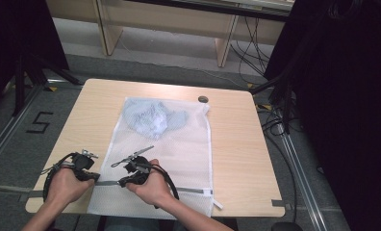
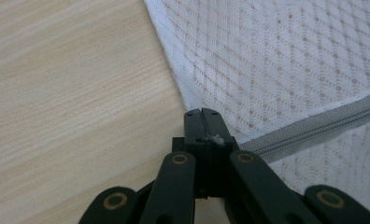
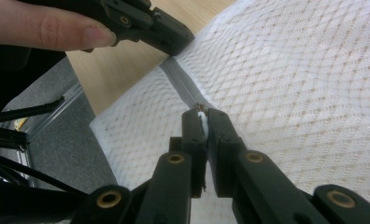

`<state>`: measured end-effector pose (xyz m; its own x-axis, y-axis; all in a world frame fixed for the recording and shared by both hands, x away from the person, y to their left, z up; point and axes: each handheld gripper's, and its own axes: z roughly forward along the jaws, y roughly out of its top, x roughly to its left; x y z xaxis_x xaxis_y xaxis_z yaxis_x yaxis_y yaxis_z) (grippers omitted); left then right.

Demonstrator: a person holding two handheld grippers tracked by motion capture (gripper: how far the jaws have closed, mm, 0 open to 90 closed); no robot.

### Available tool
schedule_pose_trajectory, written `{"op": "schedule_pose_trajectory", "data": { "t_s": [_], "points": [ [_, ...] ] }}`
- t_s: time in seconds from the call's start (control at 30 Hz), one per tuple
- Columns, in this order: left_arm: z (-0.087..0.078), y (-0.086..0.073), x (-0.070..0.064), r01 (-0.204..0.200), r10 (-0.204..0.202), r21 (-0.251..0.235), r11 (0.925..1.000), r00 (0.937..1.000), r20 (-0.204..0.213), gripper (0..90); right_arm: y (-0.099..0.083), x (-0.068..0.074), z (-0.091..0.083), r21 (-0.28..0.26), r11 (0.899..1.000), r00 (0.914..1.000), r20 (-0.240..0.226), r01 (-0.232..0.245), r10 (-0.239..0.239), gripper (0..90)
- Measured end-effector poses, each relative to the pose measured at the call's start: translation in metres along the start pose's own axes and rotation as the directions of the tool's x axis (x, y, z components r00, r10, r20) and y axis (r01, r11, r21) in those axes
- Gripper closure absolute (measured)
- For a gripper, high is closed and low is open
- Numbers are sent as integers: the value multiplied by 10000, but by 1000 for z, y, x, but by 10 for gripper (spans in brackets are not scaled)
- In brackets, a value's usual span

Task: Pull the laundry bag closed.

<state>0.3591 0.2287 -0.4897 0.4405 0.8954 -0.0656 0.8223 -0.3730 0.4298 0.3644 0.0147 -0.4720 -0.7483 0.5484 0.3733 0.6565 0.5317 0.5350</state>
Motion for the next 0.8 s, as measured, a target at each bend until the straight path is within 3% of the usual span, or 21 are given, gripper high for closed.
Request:
{"op": "schedule_pose_trajectory", "data": {
  "t_s": [0.8],
  "points": [
    [0,0,0,18,-18,21,10000,10000,-12,900,-6,-7,-13,42,10000,9999,154,-35,34,870]
  ]
}}
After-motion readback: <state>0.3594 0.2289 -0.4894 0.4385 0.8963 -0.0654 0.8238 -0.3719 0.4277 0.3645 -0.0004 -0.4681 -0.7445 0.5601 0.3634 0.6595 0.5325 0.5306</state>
